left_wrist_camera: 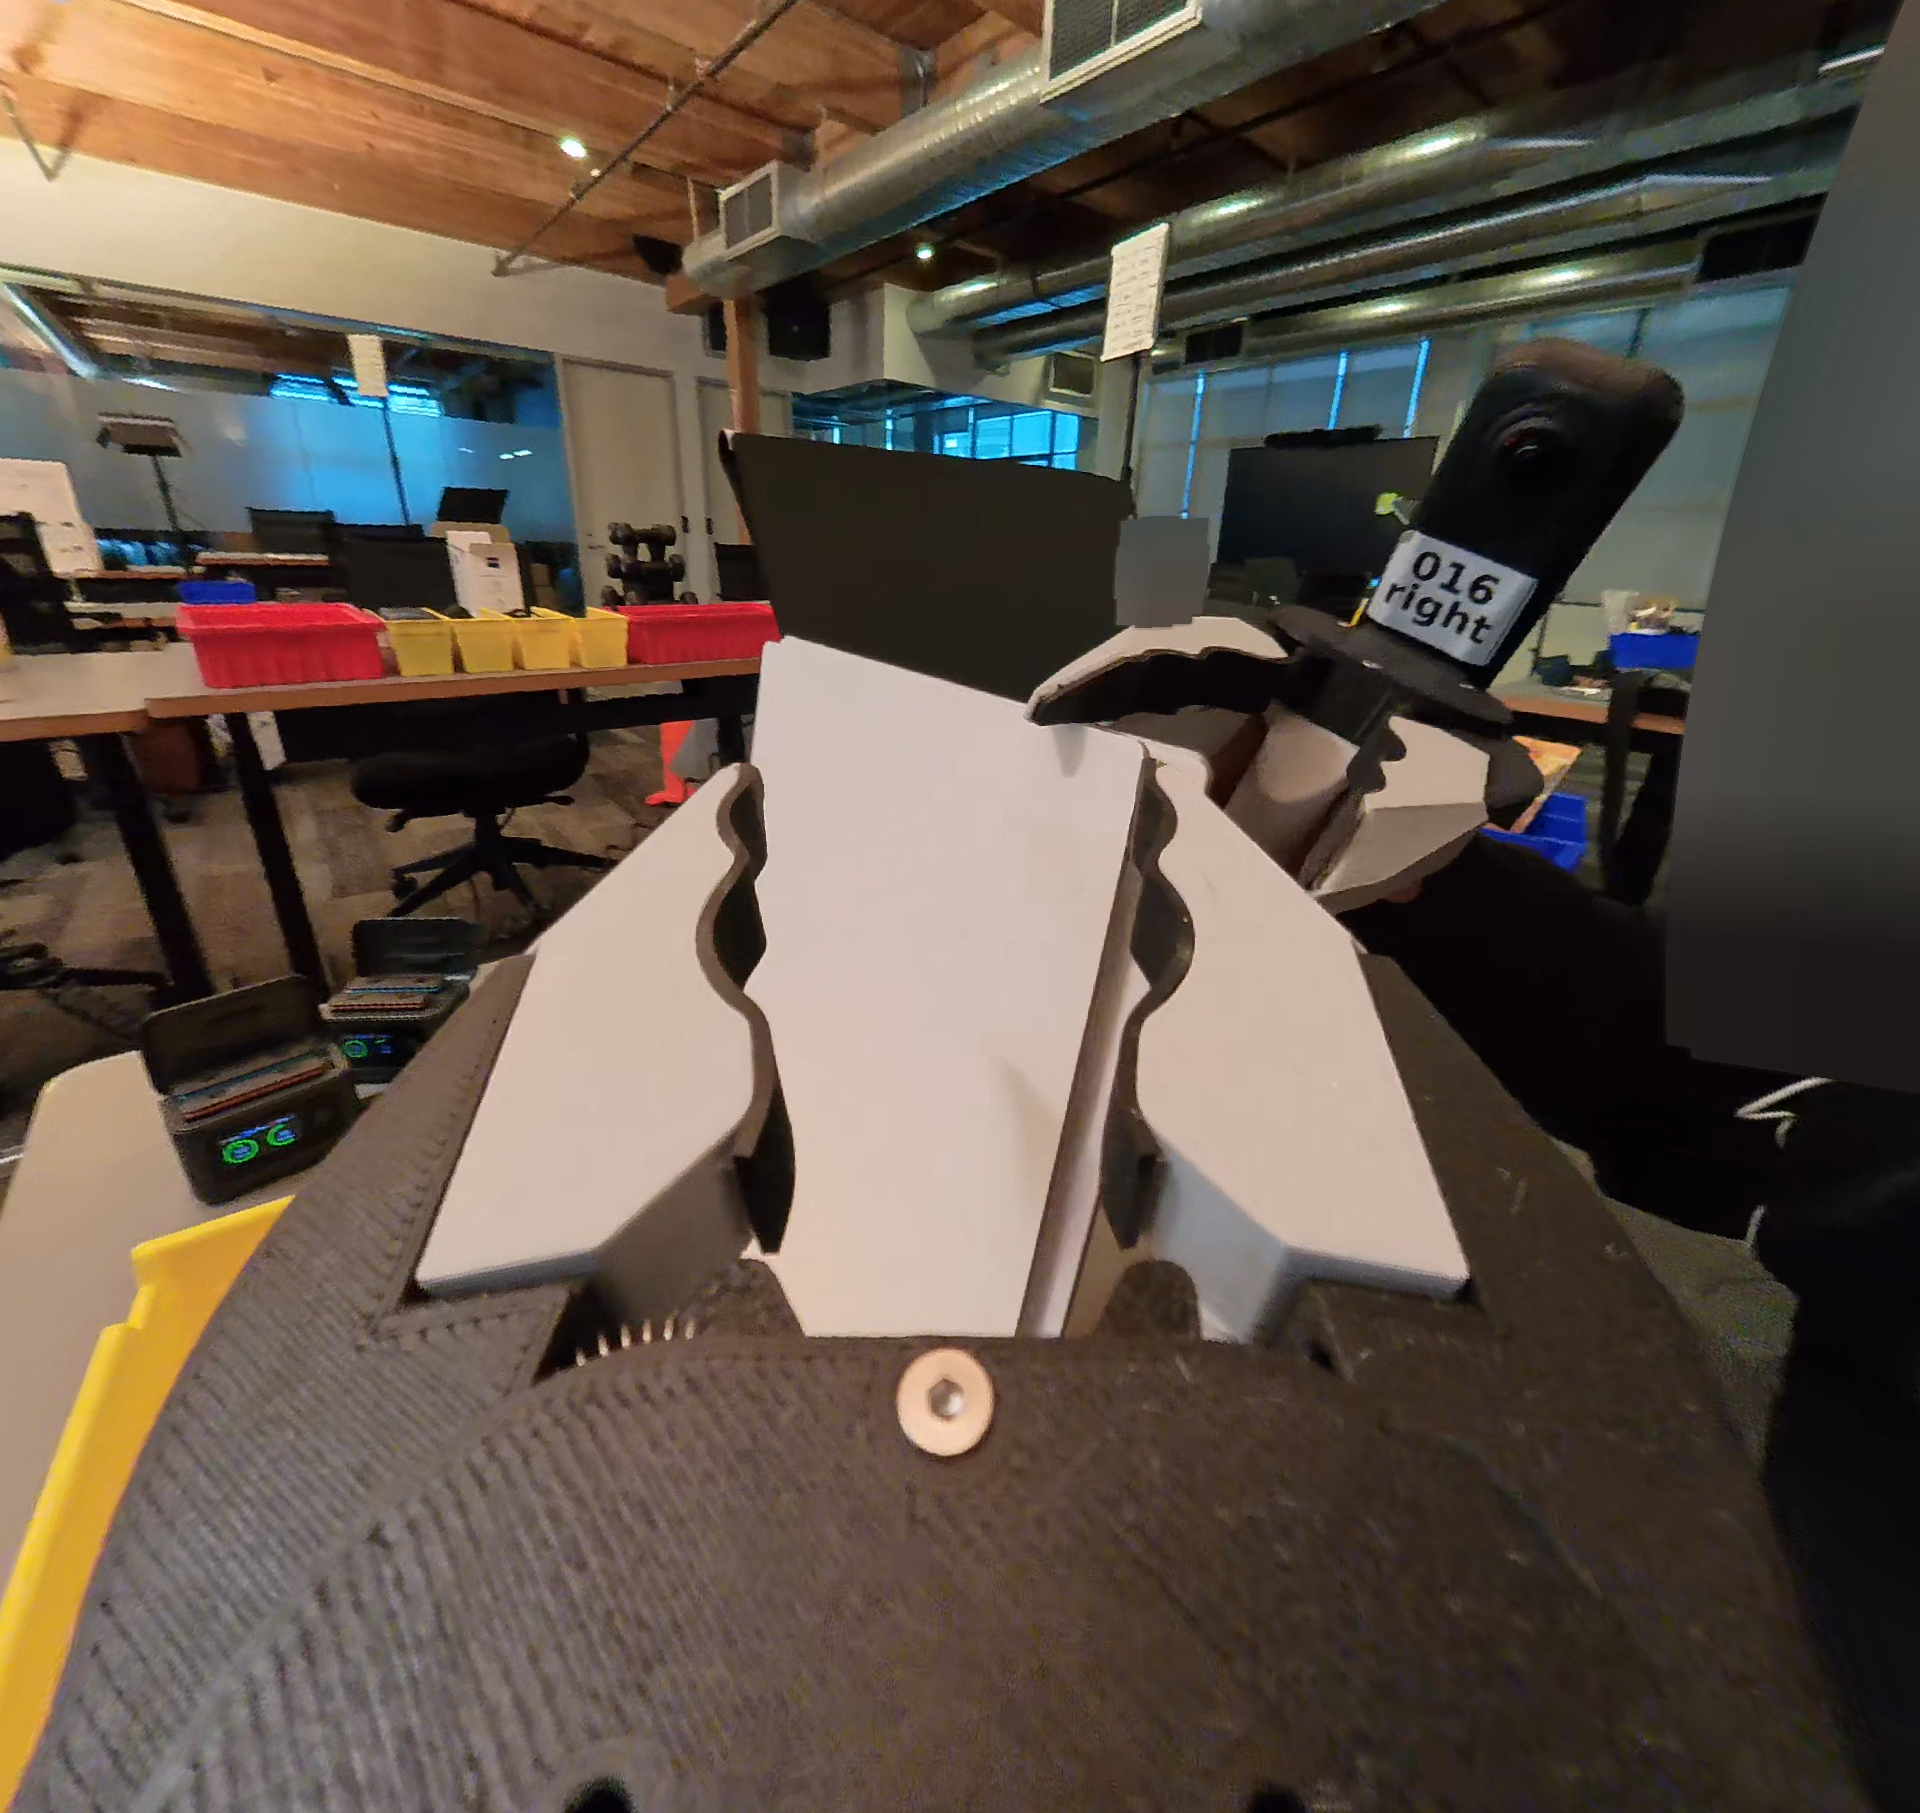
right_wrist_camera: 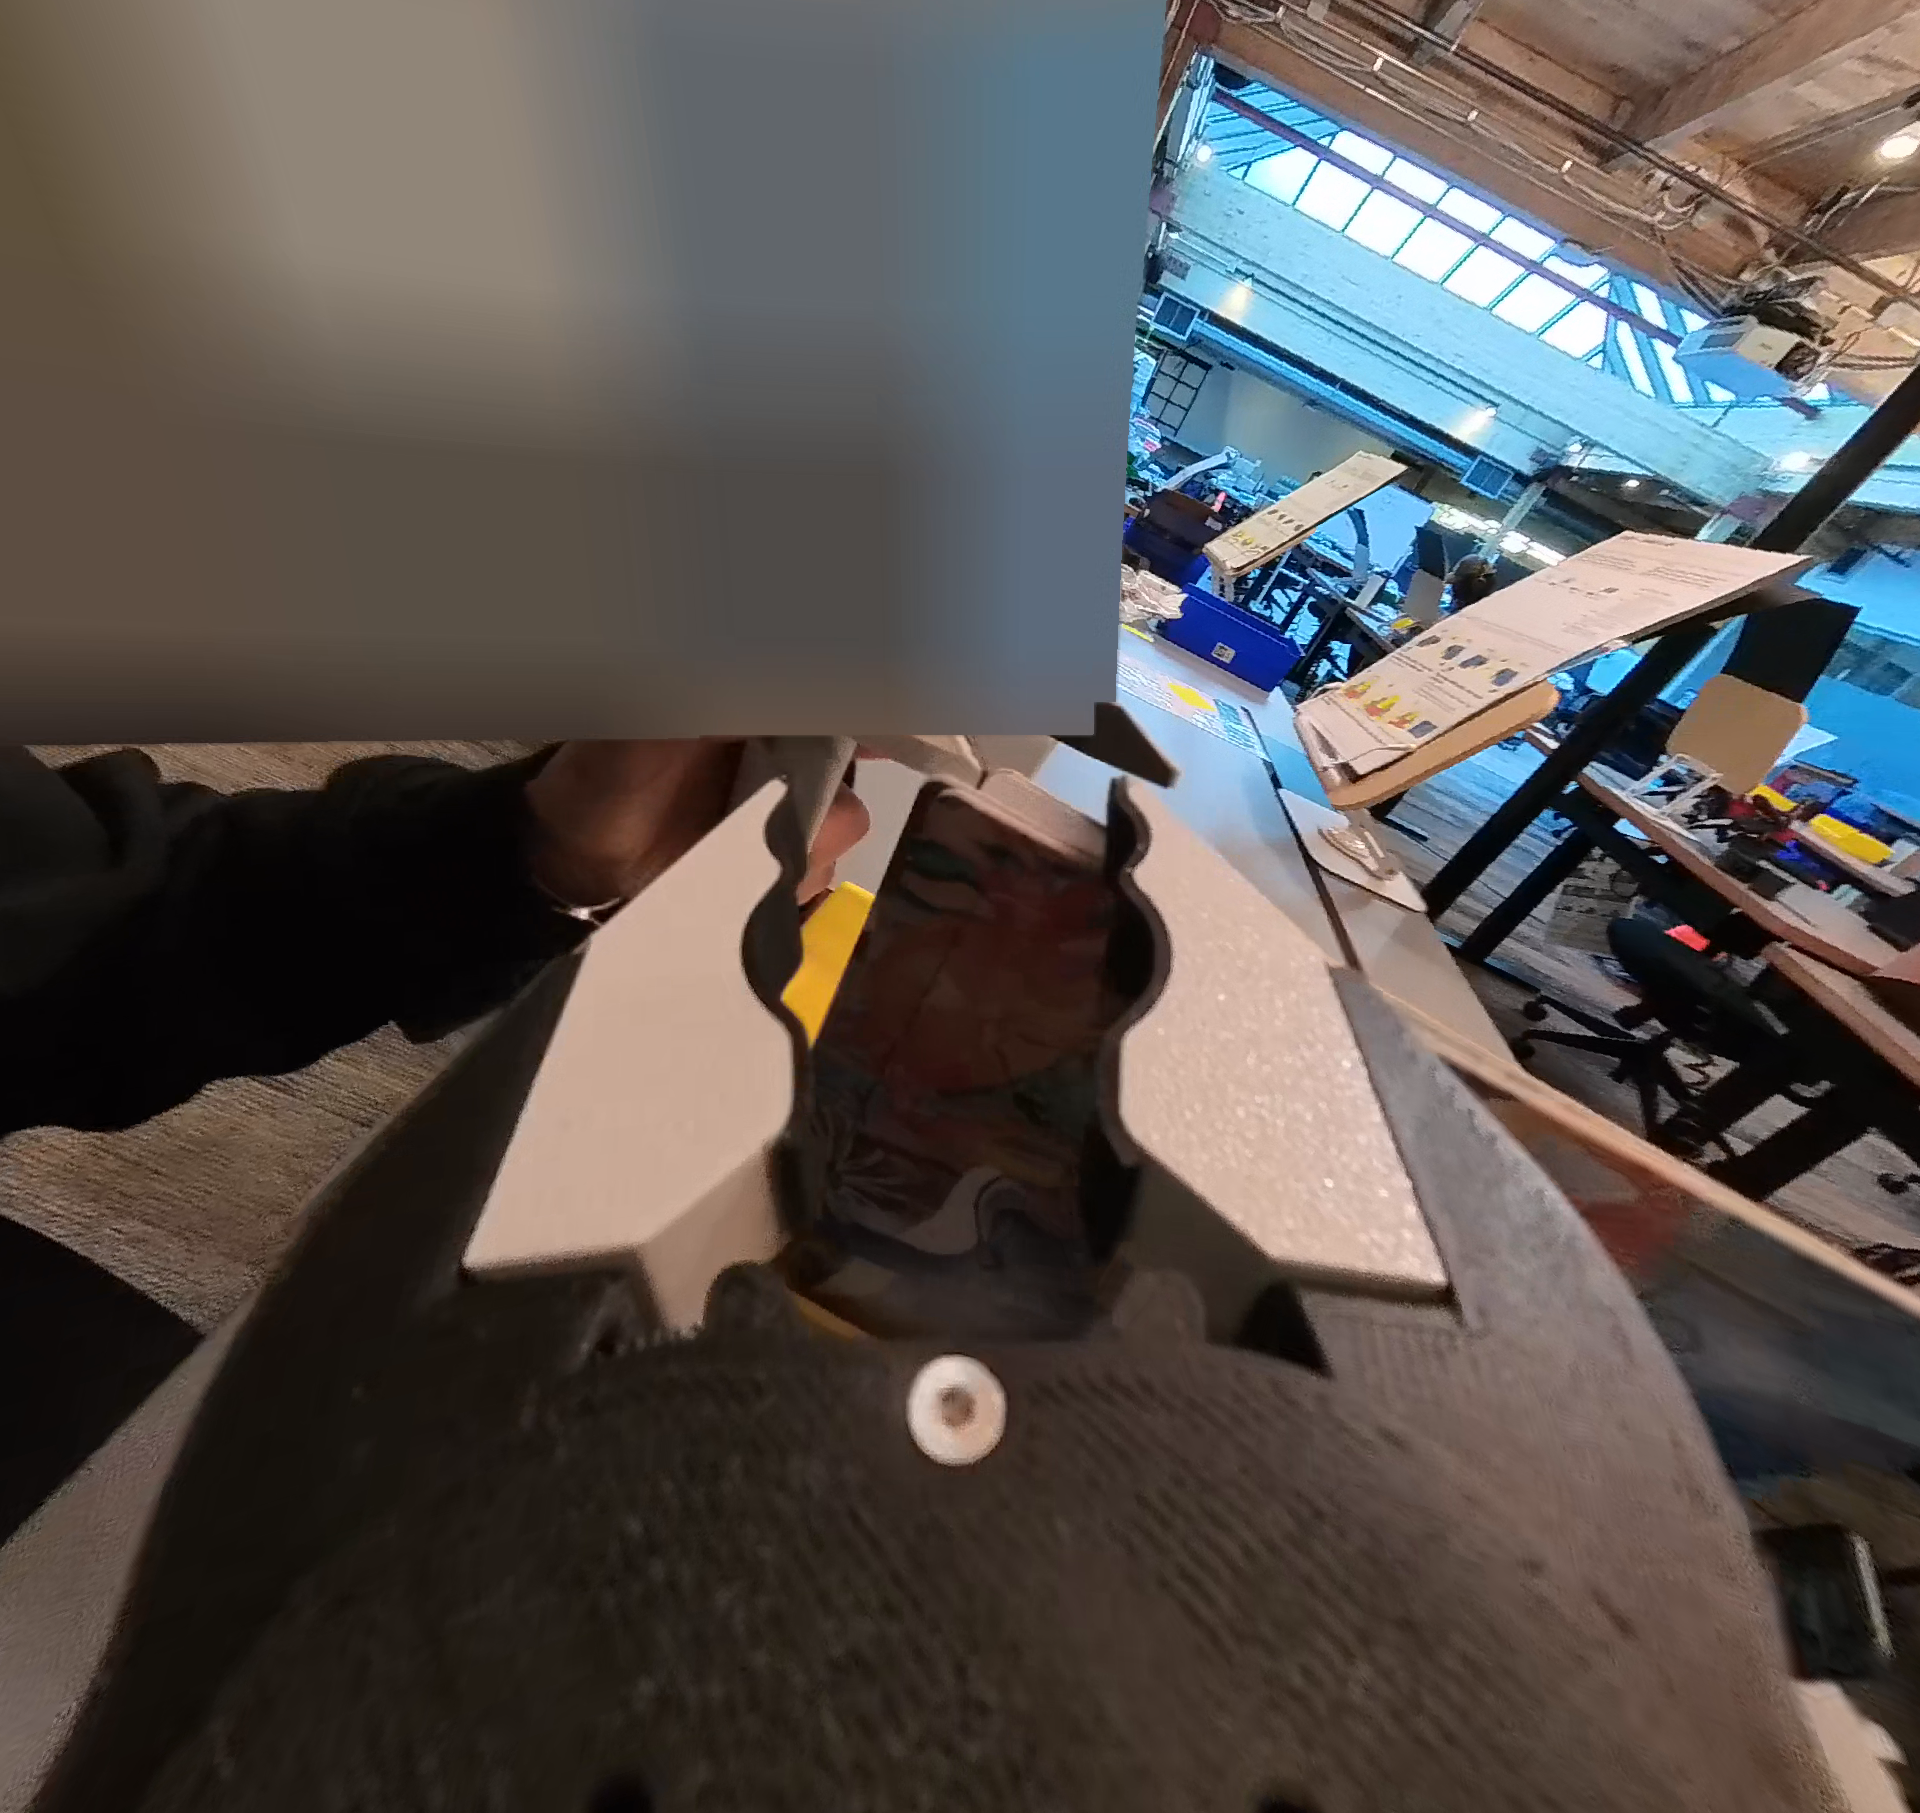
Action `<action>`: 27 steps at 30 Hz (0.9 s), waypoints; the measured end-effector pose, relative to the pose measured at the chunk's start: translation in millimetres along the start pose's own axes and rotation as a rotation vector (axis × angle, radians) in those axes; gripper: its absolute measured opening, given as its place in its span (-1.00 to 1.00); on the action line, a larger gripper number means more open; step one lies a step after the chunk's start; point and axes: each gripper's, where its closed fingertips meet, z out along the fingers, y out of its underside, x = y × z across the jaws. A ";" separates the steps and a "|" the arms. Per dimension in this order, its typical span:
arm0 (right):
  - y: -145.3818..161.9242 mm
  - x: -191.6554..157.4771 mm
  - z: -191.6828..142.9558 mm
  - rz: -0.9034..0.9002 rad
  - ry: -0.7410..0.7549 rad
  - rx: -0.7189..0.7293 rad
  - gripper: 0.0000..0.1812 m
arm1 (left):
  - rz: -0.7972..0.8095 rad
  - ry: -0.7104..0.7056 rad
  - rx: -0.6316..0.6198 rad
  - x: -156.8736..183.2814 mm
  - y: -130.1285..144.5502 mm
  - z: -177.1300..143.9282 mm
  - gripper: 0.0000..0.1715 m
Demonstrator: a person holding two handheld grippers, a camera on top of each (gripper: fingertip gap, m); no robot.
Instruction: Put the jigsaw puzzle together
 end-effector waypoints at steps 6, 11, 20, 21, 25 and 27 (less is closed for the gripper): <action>0.9 3.0 -0.1 -0.038 0.025 -0.022 -0.36 | 0.075 -0.079 -0.004 -1.3 -3.8 0.0 -0.21; 2.9 0.4 -3.8 -0.051 0.031 -0.033 -0.36 | 0.113 -0.155 -0.023 -6.1 -2.6 -1.6 -0.44; 5.7 -0.4 -7.5 -0.055 0.043 -0.031 -0.36 | 0.029 -0.029 0.011 10.1 -2.2 -1.0 -0.31; 5.8 -0.6 -6.9 -0.057 0.040 -0.031 -0.35 | -0.012 0.022 0.029 16.0 -6.2 -2.5 -0.27; 5.6 -1.1 -4.3 -0.055 0.031 -0.031 -0.31 | -0.111 0.135 0.010 28.3 -6.4 -4.3 -0.09; 5.8 -0.9 -3.0 -0.057 0.032 -0.030 -0.30 | -0.095 0.115 -0.049 27.5 3.4 -0.8 -0.06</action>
